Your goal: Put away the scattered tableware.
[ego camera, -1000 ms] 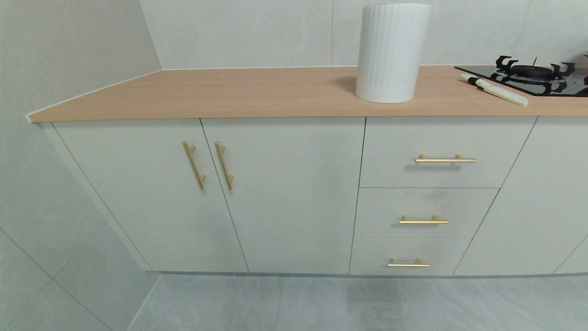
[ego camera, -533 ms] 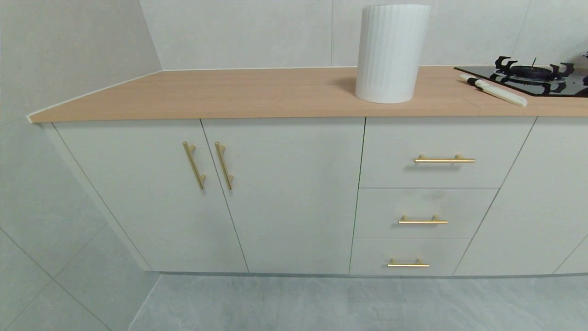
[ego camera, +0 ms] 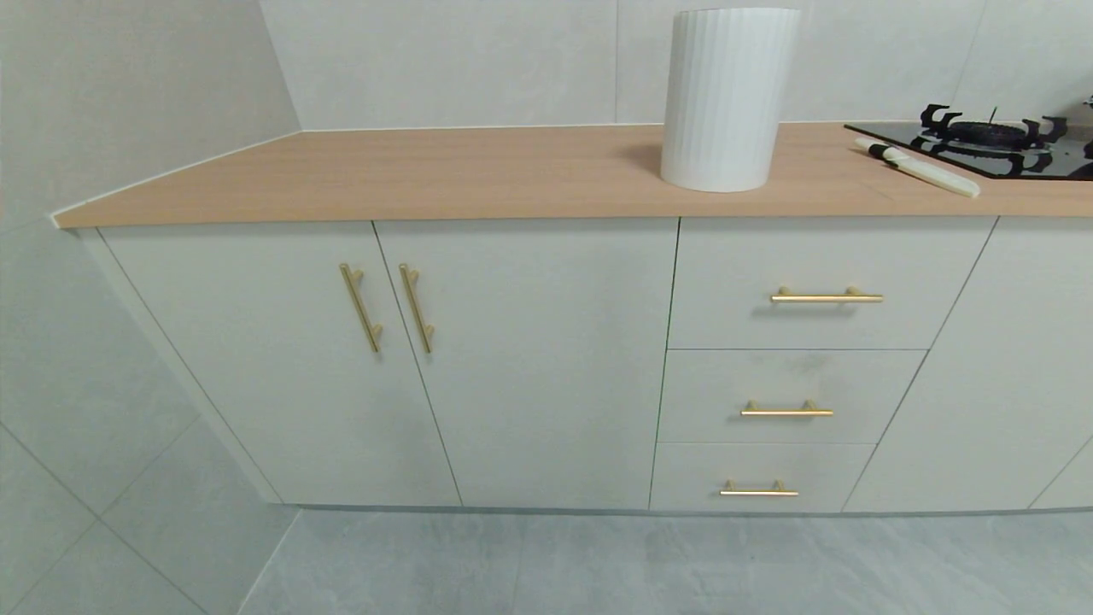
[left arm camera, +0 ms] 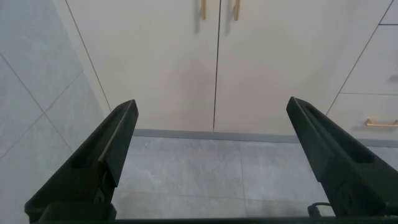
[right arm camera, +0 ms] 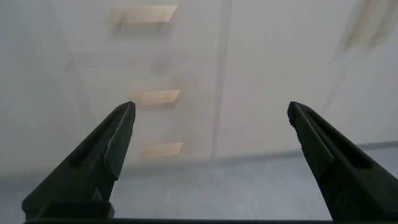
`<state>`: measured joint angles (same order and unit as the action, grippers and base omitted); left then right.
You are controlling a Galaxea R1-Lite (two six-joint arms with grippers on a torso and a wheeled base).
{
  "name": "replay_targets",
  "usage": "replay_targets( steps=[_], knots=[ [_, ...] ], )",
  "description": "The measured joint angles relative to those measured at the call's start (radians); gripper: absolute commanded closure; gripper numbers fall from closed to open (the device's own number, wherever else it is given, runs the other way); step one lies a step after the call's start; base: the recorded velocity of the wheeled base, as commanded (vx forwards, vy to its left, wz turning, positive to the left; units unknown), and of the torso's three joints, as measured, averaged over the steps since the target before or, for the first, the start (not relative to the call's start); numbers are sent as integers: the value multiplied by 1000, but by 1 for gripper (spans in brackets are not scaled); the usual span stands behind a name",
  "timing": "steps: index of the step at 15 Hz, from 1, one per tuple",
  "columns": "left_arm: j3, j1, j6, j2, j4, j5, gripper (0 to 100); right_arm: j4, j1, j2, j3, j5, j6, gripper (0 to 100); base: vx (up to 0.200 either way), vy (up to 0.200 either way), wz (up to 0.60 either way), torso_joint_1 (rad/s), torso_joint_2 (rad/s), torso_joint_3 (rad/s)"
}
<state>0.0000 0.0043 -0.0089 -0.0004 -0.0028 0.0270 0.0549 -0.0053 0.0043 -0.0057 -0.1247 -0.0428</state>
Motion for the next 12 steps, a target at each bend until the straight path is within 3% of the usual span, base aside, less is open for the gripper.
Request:
replay_targets(
  steps=[6, 12],
  knots=[
    [0, 0, 0, 0, 0, 0, 0, -54, 2, -5, 3, 82, 29, 0, 0, 0, 0, 0, 0, 0],
    [0, 0, 9, 0, 0, -1, 0, -55, 2, -6, 3, 85, 32, 0, 0, 0, 0, 0, 0, 0]
  ],
)
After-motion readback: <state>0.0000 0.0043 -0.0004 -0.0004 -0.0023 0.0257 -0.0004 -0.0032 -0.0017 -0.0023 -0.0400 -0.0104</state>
